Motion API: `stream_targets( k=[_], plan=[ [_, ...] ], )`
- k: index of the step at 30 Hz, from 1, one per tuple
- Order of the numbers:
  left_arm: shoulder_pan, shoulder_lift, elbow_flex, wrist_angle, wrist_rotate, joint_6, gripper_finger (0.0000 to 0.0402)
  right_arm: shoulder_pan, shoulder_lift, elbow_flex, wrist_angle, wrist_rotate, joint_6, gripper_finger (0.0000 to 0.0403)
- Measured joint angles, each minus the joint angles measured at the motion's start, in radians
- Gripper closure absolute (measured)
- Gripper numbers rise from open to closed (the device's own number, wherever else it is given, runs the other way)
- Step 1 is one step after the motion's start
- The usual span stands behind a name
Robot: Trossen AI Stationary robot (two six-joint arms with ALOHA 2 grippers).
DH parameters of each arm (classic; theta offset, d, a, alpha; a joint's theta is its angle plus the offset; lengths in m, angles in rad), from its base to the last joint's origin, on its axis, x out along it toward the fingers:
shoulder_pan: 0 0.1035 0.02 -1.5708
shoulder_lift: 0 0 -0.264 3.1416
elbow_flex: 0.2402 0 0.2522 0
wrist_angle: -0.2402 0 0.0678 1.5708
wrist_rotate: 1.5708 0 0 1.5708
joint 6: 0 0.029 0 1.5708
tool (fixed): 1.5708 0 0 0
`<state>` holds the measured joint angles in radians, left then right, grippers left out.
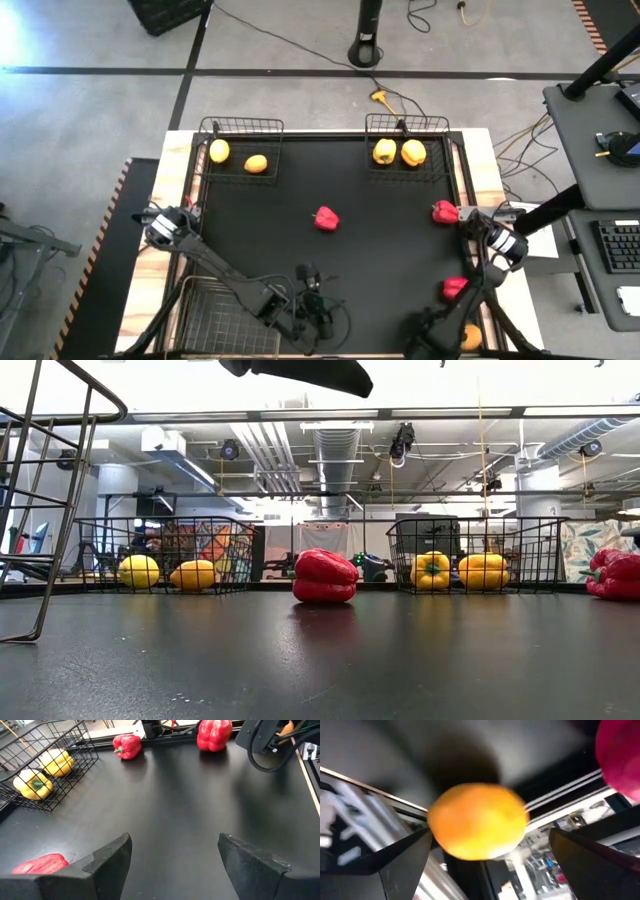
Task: Sort produce into baskets
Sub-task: Put the lemon into the left black wire basket
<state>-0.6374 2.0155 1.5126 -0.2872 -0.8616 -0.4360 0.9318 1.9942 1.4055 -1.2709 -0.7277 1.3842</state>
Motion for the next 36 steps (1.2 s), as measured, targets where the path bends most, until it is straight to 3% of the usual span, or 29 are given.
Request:
stream_targets(
  k=[7,13,19,36],
  plan=[
    [-0.004,0.000,-0.011,-0.003,0.000,-0.026,0.0122,0.020,0.000,-0.048,0.045,-0.011,-0.056,0.0015],
    [-0.004,0.000,-0.024,-0.003,0.000,-0.052,0.0122,0.022,-0.001,-0.072,0.054,0.072,-0.114,0.0044],
    [-0.004,0.000,-0.040,-0.003,0.000,-0.074,0.0122,0.019,-0.001,-0.079,0.053,0.076,-0.122,0.0070],
    [-0.039,-0.004,-0.050,-0.001,-0.001,-0.013,0.0122,-0.009,-0.043,-0.034,0.042,0.159,-0.116,0.0076]
  ],
)
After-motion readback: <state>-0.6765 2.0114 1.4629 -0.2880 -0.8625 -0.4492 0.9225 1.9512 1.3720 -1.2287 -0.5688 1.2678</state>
